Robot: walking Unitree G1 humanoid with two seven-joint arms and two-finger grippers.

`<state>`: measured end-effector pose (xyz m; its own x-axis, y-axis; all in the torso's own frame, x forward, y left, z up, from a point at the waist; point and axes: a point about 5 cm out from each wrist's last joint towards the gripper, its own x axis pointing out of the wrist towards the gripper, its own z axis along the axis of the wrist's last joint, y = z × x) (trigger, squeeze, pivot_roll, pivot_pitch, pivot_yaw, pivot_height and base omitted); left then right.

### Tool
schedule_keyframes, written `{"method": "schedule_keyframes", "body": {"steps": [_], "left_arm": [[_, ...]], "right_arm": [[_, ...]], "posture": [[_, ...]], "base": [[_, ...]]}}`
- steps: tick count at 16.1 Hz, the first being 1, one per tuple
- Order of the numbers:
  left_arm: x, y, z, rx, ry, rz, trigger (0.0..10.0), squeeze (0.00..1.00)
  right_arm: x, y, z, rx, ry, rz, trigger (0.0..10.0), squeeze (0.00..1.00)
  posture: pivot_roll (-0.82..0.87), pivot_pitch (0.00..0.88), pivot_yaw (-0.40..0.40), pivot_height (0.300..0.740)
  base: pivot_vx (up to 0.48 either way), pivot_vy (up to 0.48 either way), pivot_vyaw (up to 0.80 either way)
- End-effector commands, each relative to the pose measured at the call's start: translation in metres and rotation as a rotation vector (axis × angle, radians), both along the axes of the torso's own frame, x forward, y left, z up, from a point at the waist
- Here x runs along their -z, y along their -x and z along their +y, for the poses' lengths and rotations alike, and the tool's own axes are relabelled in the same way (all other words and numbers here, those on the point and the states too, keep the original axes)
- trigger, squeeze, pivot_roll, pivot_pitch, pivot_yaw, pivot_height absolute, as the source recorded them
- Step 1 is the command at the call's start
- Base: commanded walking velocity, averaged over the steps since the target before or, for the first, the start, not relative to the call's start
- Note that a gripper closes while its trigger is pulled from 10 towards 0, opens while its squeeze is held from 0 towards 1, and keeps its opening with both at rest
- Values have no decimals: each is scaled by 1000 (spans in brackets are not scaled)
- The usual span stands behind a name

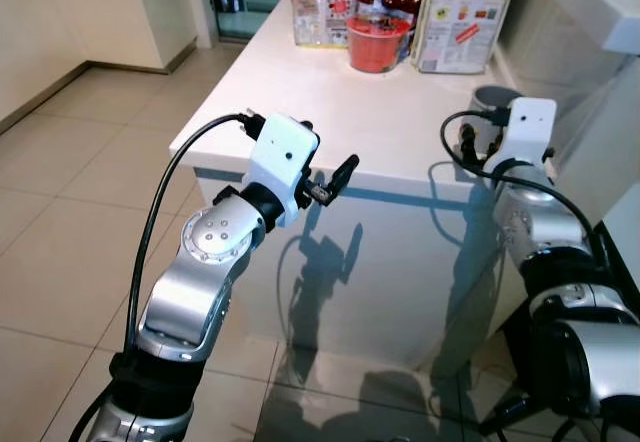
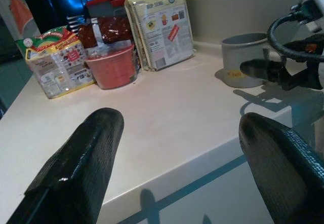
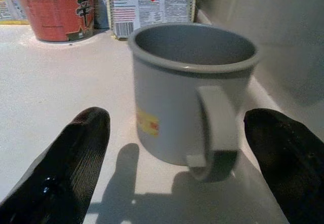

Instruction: Setting the table

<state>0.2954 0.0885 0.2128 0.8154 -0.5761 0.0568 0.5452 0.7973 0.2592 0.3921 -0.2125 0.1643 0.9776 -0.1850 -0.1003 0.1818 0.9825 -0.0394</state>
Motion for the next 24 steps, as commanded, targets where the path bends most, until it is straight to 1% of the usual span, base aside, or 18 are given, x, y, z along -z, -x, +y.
{"method": "schedule_keyframes", "body": {"steps": [1, 2, 3, 4, 5, 8, 13, 24], "left_arm": [[-2, 2, -2, 14, -8, -7, 10000, 0], [-2, 2, -2, 15, -8, -6, 10000, 0], [-2, 3, -2, 16, -9, -4, 10000, 0], [-2, 4, -2, 27, -5, 3, 10000, 0], [-1, 6, -4, 51, -4, 11, 10000, 0], [0, 9, -6, 74, -4, 20, 10000, 0], [0, 10, -7, 80, -6, 25, 10000, 0], [1, 7, -5, 59, -12, 18, 10000, 0]], "right_arm": [[-2, -2, 0, 15, 4, -2, 10000, 0], [-1, -3, 0, 24, -4, 4, 10000, 0], [-1, -4, 0, 37, -14, 8, 3451, 0], [-1, -5, 0, 55, -32, 5, 0, 0], [-2, -6, 1, 58, -35, -1, 0, 0], [-3, -7, 2, 57, -43, -8, 0, 0], [0, -7, 6, 50, -51, -2, 0, 0], [0, -8, 7, 43, -62, -10, 0, 0]], "posture": [[45, 0, -5, 740], [46, 0, -7, 740], [47, 0, -7, 740], [47, 0, -7, 740], [46, 0, -5, 740], [44, 0, -3, 740], [45, 0, -4, 740], [43, 0, -4, 740]], "base": [[0, 0, 0], [0, 0, 0], [0, 0, 0], [0, 0, 0], [0, 0, 0], [0, 0, 0], [0, 0, 0], [0, 0, 0]]}}
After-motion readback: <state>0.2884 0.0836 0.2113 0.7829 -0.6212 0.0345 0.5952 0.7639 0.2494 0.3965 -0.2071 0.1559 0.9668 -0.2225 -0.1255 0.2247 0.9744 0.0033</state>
